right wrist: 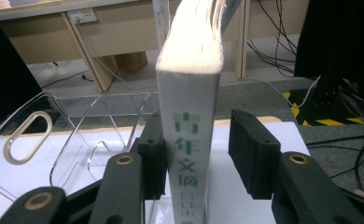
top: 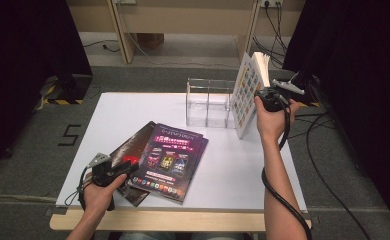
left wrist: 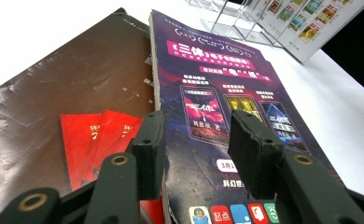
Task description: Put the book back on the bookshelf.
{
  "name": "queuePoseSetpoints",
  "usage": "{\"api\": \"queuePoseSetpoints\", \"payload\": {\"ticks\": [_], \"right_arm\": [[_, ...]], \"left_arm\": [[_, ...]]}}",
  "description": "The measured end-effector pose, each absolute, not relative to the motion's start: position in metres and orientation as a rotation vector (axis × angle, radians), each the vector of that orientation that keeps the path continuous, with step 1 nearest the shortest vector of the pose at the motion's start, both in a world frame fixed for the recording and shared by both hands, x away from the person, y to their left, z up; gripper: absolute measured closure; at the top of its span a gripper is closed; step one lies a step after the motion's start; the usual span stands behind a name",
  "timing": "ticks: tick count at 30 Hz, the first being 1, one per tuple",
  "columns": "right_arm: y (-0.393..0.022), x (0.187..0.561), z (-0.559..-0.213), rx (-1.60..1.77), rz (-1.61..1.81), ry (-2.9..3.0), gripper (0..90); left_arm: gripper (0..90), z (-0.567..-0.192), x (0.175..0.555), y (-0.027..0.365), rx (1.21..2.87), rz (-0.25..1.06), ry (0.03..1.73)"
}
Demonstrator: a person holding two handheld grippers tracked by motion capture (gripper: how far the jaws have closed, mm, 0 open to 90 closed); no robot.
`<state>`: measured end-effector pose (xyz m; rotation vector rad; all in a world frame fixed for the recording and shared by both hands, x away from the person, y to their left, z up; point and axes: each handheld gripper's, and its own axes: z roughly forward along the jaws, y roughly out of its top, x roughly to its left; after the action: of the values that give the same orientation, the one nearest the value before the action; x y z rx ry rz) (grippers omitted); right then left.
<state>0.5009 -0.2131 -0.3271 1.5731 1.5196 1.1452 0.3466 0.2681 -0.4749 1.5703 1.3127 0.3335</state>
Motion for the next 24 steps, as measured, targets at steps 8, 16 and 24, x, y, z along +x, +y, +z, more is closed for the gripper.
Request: {"api": "queuePoseSetpoints", "payload": {"ticks": [8,16,24], "right_arm": [[-0.213,0.49,-0.328,1.565,1.147,1.525,58.8],[-0.212,0.482,-0.328,1.558,1.143,1.531,58.6],[-0.214,0.473,-0.332,1.555,1.153,1.54,58.6]], "left_arm": [[54.9,-0.475,0.346,0.268,1.573,0.337,1.316],[54.6,-0.475,0.346,0.268,1.574,0.336,1.318],[54.5,-0.475,0.346,0.268,1.578,0.337,1.319]]}}
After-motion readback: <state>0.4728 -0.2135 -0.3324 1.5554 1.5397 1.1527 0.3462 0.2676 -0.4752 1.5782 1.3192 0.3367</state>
